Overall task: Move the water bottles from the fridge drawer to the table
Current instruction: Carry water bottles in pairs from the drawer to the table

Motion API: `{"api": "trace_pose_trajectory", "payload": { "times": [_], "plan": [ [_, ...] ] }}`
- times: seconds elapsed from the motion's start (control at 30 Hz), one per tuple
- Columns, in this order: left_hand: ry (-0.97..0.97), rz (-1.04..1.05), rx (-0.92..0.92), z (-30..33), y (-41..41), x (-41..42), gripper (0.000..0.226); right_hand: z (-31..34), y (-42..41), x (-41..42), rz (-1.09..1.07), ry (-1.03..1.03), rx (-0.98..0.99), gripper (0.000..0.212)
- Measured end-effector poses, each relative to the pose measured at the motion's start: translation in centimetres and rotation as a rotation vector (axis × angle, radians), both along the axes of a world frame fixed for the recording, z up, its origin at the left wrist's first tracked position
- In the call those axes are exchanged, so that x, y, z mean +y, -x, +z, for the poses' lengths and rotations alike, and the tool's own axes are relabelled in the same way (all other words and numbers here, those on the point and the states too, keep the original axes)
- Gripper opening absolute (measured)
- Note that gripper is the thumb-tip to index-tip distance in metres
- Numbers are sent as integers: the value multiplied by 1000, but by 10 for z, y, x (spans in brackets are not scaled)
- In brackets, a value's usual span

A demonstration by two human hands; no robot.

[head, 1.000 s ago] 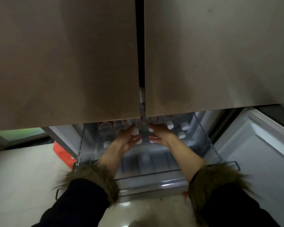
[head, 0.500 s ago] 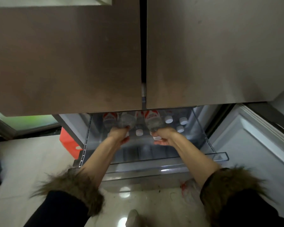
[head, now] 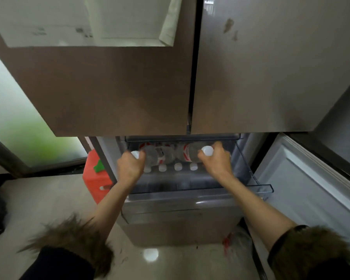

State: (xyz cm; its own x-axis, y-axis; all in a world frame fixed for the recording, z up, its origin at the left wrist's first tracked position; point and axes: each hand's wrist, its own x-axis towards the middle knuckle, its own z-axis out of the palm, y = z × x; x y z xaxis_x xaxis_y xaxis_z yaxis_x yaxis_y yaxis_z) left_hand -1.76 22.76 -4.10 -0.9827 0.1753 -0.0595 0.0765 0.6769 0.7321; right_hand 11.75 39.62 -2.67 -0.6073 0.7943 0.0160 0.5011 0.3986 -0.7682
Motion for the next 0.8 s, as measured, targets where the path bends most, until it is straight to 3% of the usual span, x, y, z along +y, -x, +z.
{"api": "trace_pose_trajectory", "payload": {
  "times": [0.23,0.37,0.5,0.67,0.8],
  "plan": [
    [141,-164,203,17,3,-17,40,-3,10,-22,87,-101,-107,37],
    [128,-238,244,14,4,-15,42,-2,18,-27,116,-155,-120,37],
    [113,-266,209,8,8,-11,42,-9,20,-25,131,-154,-104,37],
    [-34,-303,81,3,17,-7,38,-21,20,-16,227,60,-28,34],
    [-91,-438,-26,-2,22,-3,29,-39,19,-9,300,-26,-86,36]
  ]
}}
